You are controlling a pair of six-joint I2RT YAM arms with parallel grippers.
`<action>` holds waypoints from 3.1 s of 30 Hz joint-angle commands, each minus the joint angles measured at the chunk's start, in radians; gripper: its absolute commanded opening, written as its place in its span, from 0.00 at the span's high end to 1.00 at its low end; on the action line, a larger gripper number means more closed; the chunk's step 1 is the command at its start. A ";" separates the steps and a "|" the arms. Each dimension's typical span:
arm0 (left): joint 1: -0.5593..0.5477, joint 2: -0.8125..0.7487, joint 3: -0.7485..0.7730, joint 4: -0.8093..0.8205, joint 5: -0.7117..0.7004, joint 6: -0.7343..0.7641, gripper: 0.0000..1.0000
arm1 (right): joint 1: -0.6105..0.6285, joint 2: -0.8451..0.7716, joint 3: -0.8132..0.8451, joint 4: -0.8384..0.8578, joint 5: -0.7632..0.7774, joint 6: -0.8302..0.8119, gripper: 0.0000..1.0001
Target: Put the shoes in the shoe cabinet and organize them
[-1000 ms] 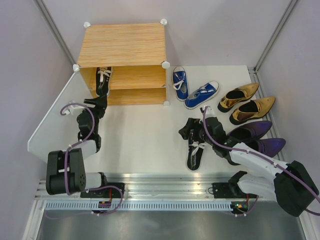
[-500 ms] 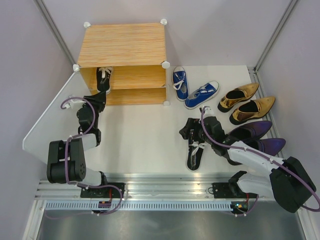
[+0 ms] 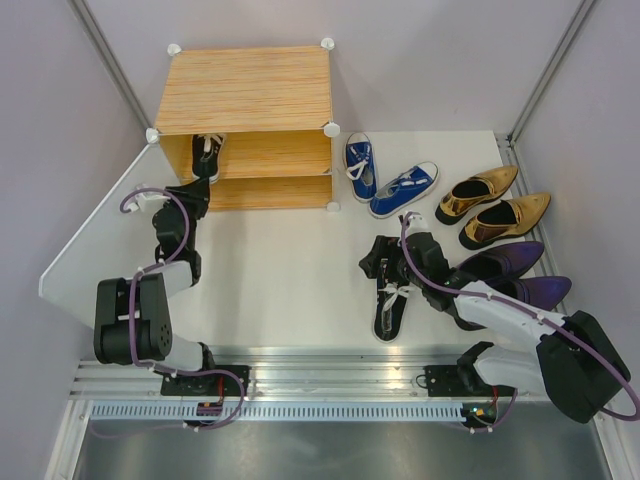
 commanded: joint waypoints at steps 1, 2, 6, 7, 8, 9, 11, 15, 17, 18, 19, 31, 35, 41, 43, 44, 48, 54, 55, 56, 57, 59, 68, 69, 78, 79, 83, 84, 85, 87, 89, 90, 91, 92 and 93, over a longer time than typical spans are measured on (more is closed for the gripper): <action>0.007 0.017 0.050 -0.024 -0.077 0.015 0.76 | -0.007 0.011 0.036 0.040 0.007 -0.018 0.11; 0.009 0.022 0.053 -0.027 -0.089 0.013 0.77 | -0.007 0.008 0.034 0.040 0.007 -0.020 0.12; 0.009 0.045 0.070 -0.033 -0.102 0.018 0.79 | -0.011 0.011 0.034 0.040 0.009 -0.020 0.11; 0.007 0.053 0.073 -0.034 -0.103 0.020 0.79 | -0.011 0.011 0.034 0.040 0.009 -0.020 0.11; 0.007 0.056 0.075 -0.036 -0.106 0.021 0.80 | -0.013 0.009 0.034 0.040 0.009 -0.021 0.12; 0.007 0.057 0.081 -0.034 -0.108 0.023 0.80 | -0.013 0.008 0.033 0.040 0.010 -0.020 0.11; 0.007 0.068 0.087 -0.042 -0.111 0.027 0.80 | -0.013 0.011 0.031 0.040 0.009 -0.020 0.12; 0.007 0.074 0.099 -0.070 -0.105 0.038 0.64 | -0.016 0.014 0.031 0.041 0.012 -0.020 0.12; 0.007 0.070 0.085 -0.071 -0.097 0.038 0.53 | -0.016 0.015 0.033 0.043 0.010 -0.021 0.11; 0.007 0.061 0.072 -0.077 -0.094 0.038 0.50 | -0.017 0.014 0.033 0.043 0.009 -0.020 0.12; 0.007 0.054 0.062 -0.090 -0.091 0.038 0.48 | -0.016 0.011 0.033 0.043 0.007 -0.018 0.12; 0.007 -0.203 0.035 -0.465 -0.079 0.165 0.33 | -0.017 -0.057 0.005 0.054 -0.014 0.009 0.12; 0.004 -0.337 0.062 -0.602 -0.085 0.300 0.33 | -0.016 -0.080 -0.001 0.052 -0.042 0.006 0.12; -0.002 -0.342 0.206 -0.758 -0.037 0.531 0.33 | -0.014 -0.095 -0.018 0.066 -0.045 0.005 0.12; -0.006 -0.309 0.245 -0.784 -0.027 0.596 0.33 | -0.016 -0.100 -0.024 0.069 -0.047 0.000 0.12; -0.013 -0.296 0.287 -0.795 0.002 0.619 0.33 | -0.016 -0.103 -0.026 0.069 -0.045 -0.003 0.12; -0.080 -0.224 0.393 -0.823 -0.011 0.787 0.33 | -0.016 -0.114 -0.036 0.069 -0.033 -0.015 0.11; -0.157 -0.110 0.498 -0.846 -0.092 0.917 0.35 | -0.016 -0.103 -0.033 0.069 -0.036 -0.023 0.12; -0.164 -0.098 0.536 -0.863 -0.124 0.929 0.38 | -0.016 -0.101 -0.033 0.069 -0.036 -0.024 0.11; -0.178 -0.087 0.549 -0.870 -0.146 0.941 0.39 | -0.016 -0.101 -0.033 0.069 -0.034 -0.026 0.11; -0.184 -0.082 0.558 -0.875 -0.180 0.966 0.39 | -0.017 -0.101 -0.033 0.069 -0.031 -0.027 0.11; -0.204 -0.068 0.581 -0.893 -0.253 0.987 0.39 | -0.017 -0.101 -0.032 0.069 -0.025 -0.030 0.12; -0.249 -0.111 0.616 -0.973 -0.333 1.018 0.37 | -0.017 -0.088 -0.024 0.068 -0.022 -0.035 0.11; -0.249 -0.114 0.618 -0.978 -0.349 1.029 0.37 | -0.016 -0.088 -0.026 0.068 -0.022 -0.035 0.11; -0.247 -0.018 0.677 -0.975 -0.396 1.055 0.34 | -0.017 -0.083 -0.027 0.068 -0.022 -0.038 0.11; -0.244 -0.006 0.685 -0.973 -0.398 1.055 0.34 | -0.017 -0.083 -0.029 0.068 -0.022 -0.040 0.11; -0.240 0.045 0.705 -0.964 -0.384 1.083 0.33 | -0.019 -0.083 -0.027 0.063 -0.022 -0.044 0.11; -0.240 0.054 0.713 -0.962 -0.384 1.086 0.33 | -0.019 -0.081 -0.027 0.063 -0.001 -0.044 0.12; -0.235 0.068 0.716 -0.962 -0.387 1.086 0.33 | -0.019 -0.083 -0.027 0.063 -0.002 -0.046 0.11; -0.232 0.079 0.716 -0.961 -0.389 1.083 0.34 | -0.020 -0.080 -0.027 0.061 0.000 -0.047 0.11; -0.224 0.091 0.716 -0.959 -0.393 1.081 0.34 | -0.022 -0.078 -0.026 0.061 0.001 -0.047 0.12; -0.221 0.093 0.716 -0.955 -0.393 1.081 0.34 | -0.022 -0.077 -0.026 0.060 0.001 -0.047 0.11; -0.217 0.097 0.717 -0.953 -0.395 1.081 0.34 | -0.023 -0.075 -0.026 0.060 0.003 -0.047 0.12; -0.215 0.103 0.719 -0.953 -0.401 1.083 0.34 | -0.023 -0.074 -0.024 0.061 0.003 -0.049 0.12; -0.214 0.105 0.722 -0.953 -0.408 1.084 0.34 | -0.023 -0.072 -0.024 0.061 0.003 -0.049 0.12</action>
